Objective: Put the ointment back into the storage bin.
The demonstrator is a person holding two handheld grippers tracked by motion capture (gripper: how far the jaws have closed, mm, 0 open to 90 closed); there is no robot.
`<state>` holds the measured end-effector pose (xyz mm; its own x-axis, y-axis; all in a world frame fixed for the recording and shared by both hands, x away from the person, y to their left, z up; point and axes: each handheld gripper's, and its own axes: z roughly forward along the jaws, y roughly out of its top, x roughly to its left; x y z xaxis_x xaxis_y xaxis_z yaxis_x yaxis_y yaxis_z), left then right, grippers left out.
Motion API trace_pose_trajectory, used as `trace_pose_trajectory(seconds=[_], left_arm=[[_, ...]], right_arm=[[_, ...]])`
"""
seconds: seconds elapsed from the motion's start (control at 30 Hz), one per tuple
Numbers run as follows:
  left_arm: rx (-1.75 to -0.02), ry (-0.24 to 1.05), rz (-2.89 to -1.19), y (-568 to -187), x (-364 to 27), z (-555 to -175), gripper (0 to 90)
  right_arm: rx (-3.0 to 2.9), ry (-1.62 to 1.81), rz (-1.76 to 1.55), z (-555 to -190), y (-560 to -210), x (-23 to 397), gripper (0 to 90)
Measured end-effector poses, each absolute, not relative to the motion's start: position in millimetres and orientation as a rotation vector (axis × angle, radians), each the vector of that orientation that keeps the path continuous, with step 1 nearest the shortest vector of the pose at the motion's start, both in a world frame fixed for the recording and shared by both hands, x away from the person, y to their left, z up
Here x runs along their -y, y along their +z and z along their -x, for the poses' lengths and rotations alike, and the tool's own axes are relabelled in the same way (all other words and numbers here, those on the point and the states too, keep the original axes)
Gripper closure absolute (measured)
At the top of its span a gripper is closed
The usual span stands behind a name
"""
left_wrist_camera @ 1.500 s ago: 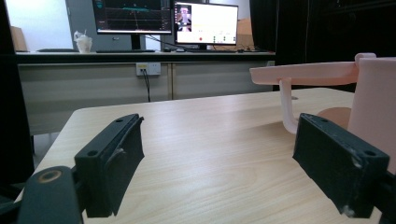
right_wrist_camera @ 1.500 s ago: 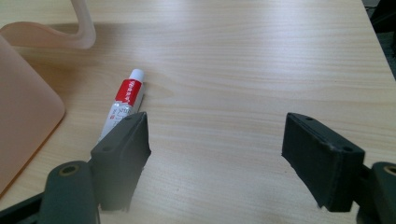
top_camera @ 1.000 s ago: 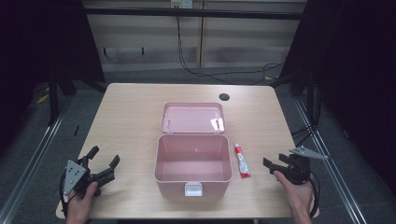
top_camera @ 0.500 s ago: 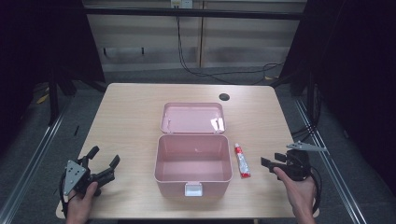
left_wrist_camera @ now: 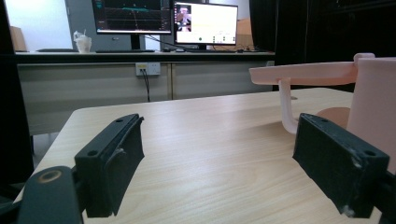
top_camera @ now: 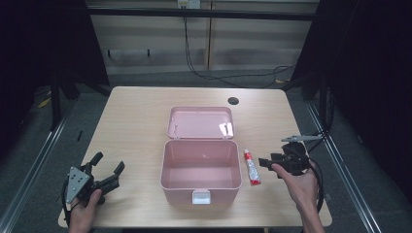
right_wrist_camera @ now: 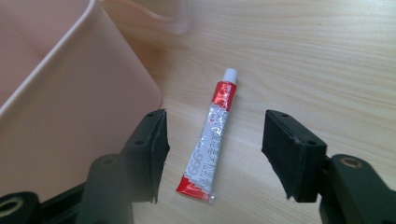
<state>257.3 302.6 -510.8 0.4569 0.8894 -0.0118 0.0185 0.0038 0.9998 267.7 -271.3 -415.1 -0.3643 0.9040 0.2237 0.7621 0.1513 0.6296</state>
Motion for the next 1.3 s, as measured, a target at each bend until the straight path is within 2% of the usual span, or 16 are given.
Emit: trace_pose_trajectory(seconds=[0.23,0.73,1.3], left_arm=[[-0.865,0.837,-1.408,-510.8,-302.9,-257.2,15.8],[-0.867,0.836,-1.404,-510.8,-302.5,-257.3,15.8],[-0.869,0.838,-1.403,-510.8,-302.4,-257.3,15.8]], right_arm=[[-2.314,0.921,-1.678,-282.0,-420.2,258.6,42.3],[-2.452,0.752,-1.728,-310.7,-437.5,245.5,53.5],[-2.49,0.644,-1.766,-326.8,-454.7,242.0,57.6]])
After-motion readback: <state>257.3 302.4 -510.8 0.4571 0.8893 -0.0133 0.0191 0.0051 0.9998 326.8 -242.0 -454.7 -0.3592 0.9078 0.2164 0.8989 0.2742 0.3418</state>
